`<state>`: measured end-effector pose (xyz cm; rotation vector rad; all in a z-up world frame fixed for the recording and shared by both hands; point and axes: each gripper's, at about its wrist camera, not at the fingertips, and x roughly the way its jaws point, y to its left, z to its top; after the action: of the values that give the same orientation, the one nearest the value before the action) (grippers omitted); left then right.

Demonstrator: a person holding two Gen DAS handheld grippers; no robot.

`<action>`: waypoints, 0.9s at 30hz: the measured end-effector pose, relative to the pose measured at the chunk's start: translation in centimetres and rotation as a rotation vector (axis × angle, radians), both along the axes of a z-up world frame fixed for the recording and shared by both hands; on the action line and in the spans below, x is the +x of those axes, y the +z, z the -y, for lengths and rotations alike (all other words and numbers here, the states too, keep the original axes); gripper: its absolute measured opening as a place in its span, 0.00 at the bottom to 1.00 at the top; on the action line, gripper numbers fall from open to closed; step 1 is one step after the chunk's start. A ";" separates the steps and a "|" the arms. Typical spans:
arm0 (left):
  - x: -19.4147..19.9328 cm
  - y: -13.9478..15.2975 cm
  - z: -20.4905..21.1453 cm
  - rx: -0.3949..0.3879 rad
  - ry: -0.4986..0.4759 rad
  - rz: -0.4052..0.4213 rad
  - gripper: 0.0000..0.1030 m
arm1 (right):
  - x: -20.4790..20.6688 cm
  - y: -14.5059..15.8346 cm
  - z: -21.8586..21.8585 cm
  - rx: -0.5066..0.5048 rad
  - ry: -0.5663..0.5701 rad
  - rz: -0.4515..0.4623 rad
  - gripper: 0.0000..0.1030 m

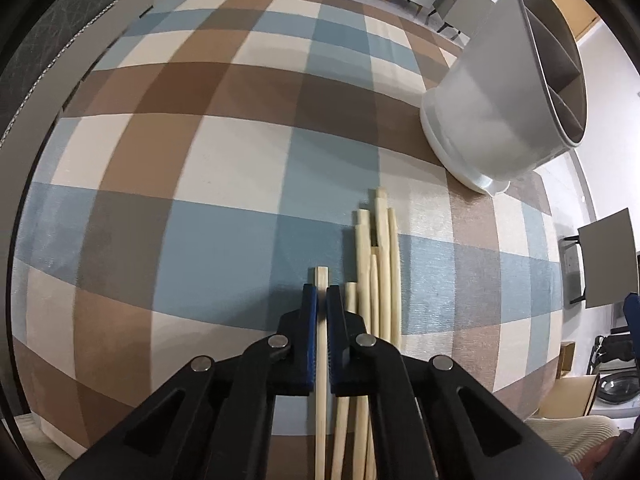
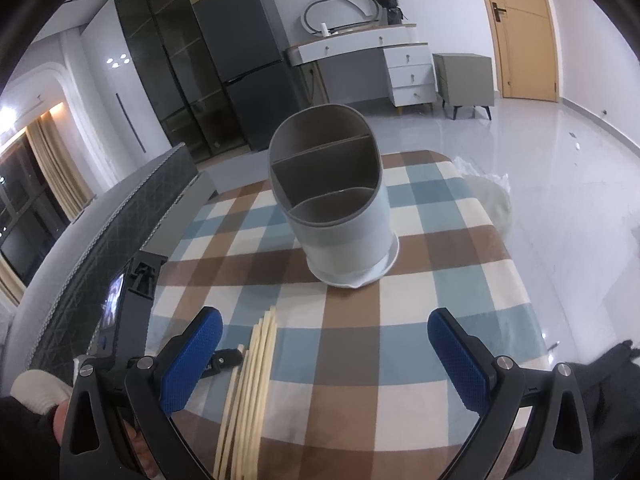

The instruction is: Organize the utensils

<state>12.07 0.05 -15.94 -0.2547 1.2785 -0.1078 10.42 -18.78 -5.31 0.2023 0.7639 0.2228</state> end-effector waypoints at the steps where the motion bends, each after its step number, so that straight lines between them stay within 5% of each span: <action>1: -0.1 0.1 -0.4 -0.003 0.008 0.004 0.00 | 0.0 0.0 -0.2 -0.003 0.001 -0.002 1.00; 8: -0.7 1.1 -3.1 -0.058 0.053 0.033 0.00 | 0.4 -1.0 -1.7 -0.014 0.033 -0.039 1.00; 12: -1.1 0.8 -4.0 -0.122 0.045 -0.027 0.04 | 1.3 -2.1 -2.8 -0.009 0.062 -0.106 0.98; 16: -1.1 0.3 -3.1 -0.060 0.015 -0.032 0.43 | 1.7 -2.5 -3.1 -0.012 0.051 -0.127 0.97; 27: -0.4 -0.3 0.3 0.169 -0.097 0.016 0.45 | 1.5 -2.3 -2.9 -0.007 0.057 -0.105 0.97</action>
<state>11.62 -0.28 -16.27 -0.0470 1.2762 -0.0835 11.87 -15.88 -7.56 0.1865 0.8751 0.2644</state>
